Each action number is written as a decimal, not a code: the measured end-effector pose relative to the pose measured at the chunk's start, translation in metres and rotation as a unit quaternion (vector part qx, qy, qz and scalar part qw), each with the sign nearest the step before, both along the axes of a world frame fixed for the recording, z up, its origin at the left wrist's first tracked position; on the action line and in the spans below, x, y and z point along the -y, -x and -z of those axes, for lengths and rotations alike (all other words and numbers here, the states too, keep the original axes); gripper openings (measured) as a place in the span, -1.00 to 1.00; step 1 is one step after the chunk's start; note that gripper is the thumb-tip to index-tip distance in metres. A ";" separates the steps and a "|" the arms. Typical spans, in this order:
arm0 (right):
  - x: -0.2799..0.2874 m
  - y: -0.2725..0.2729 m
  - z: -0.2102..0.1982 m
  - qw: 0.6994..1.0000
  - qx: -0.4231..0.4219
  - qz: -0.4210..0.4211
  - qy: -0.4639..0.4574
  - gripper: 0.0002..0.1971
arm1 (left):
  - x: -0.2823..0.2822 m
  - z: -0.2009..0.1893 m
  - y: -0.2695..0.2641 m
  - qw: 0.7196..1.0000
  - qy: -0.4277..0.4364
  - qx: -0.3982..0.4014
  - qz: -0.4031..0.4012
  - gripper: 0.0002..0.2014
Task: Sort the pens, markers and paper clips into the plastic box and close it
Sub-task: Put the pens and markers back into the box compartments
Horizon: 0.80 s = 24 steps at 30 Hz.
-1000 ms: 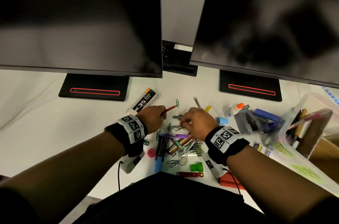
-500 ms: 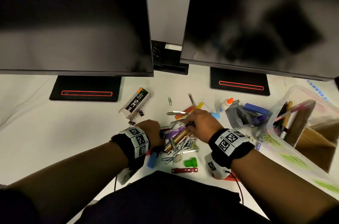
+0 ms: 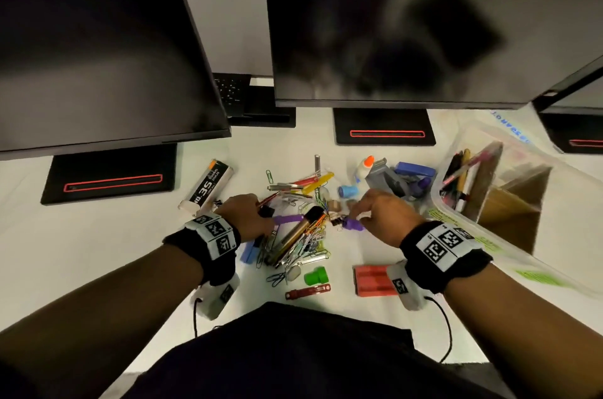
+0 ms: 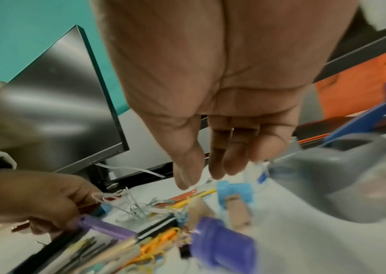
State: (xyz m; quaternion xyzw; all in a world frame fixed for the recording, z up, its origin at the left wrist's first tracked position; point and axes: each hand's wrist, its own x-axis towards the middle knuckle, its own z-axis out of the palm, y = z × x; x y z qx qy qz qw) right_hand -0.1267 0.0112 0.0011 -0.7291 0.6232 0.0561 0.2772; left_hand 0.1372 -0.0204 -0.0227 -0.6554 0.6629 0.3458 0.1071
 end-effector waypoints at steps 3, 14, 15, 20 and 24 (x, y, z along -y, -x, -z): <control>-0.017 0.021 0.000 0.997 -0.044 0.005 -0.063 -0.76 | 0.003 -0.013 0.005 0.998 0.020 -0.053 -0.014 -0.69; -0.047 0.010 0.014 0.982 -0.114 -0.051 -0.140 -0.58 | 0.006 -0.015 0.009 0.974 0.131 -0.184 -0.027 -0.76; -0.045 0.008 0.014 0.983 -0.117 -0.048 -0.130 -0.59 | 0.007 -0.017 0.010 0.970 0.140 -0.195 -0.031 -0.79; -0.027 -0.025 0.014 0.997 -0.042 -0.049 -0.050 -0.58 | 0.009 -0.024 0.006 0.963 0.168 -0.206 -0.051 -0.82; -0.014 -0.063 0.024 0.996 0.021 -0.087 0.020 -0.57 | 0.006 -0.024 -0.004 0.963 0.170 -0.202 -0.060 -0.84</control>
